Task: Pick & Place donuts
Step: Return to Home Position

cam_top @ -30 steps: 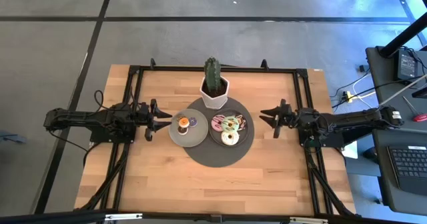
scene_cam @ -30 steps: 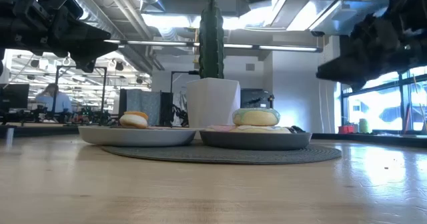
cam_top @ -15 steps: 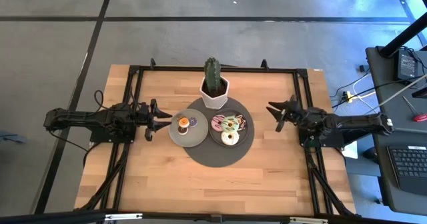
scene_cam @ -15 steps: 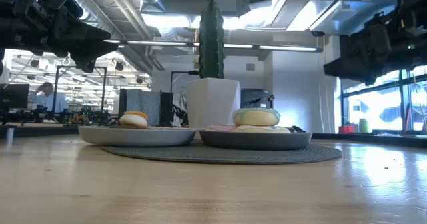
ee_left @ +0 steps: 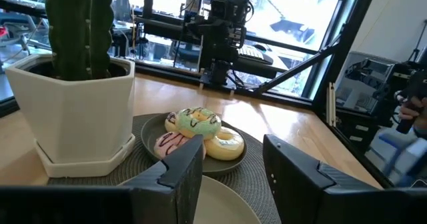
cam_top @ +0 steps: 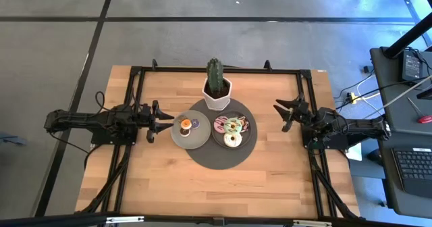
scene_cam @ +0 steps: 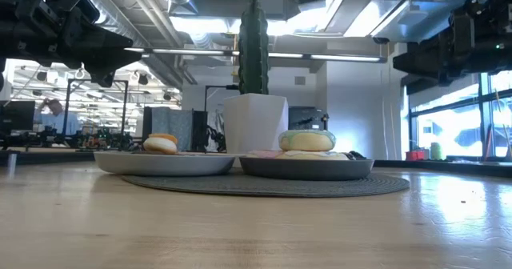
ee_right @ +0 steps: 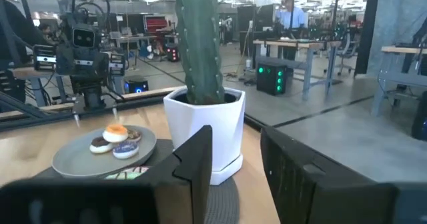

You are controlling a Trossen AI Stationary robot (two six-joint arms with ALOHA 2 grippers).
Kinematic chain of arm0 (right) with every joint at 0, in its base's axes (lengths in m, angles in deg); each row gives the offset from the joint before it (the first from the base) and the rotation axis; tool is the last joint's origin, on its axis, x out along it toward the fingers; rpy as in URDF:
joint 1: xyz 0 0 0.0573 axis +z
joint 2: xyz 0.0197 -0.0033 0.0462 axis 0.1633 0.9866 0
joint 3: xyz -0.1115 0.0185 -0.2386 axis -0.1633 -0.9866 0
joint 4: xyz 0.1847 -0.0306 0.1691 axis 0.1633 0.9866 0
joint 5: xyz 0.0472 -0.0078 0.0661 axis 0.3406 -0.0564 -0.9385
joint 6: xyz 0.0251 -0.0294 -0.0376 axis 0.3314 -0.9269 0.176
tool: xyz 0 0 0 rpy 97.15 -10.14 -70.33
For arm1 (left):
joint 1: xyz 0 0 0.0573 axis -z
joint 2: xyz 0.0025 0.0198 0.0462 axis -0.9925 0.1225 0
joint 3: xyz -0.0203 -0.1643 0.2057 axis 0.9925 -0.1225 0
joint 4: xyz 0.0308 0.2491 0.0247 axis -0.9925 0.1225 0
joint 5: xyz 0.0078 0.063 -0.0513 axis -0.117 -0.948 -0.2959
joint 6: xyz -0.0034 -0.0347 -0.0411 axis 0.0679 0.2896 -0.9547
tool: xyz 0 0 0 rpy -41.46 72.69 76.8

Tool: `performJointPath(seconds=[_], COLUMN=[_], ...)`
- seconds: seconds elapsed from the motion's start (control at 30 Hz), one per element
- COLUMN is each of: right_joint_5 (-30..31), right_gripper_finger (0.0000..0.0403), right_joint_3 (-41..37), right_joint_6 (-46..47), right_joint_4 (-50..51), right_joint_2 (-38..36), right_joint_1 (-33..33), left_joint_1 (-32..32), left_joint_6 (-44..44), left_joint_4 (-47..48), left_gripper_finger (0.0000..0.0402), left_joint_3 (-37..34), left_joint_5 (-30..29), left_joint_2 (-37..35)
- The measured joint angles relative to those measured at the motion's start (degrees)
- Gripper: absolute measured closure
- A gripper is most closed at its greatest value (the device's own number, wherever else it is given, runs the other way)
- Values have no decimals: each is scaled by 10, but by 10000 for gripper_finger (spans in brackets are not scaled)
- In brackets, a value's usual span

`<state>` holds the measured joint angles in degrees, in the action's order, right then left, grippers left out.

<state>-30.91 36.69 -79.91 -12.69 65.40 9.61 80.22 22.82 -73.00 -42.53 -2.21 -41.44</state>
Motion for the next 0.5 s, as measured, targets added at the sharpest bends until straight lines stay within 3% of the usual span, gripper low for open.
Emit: performJointPath(seconds=[0.5], right_joint_5=[0], right_gripper_finger=[273], right_joint_3=[0], right_joint_6=[0], right_joint_4=[0], right_joint_2=[0], right_joint_1=[0], left_joint_1=[0], left_joint_6=[0], left_joint_4=[0], left_gripper_finger=[249], left_joint_3=[0], left_joint_5=[0], left_joint_2=[0])
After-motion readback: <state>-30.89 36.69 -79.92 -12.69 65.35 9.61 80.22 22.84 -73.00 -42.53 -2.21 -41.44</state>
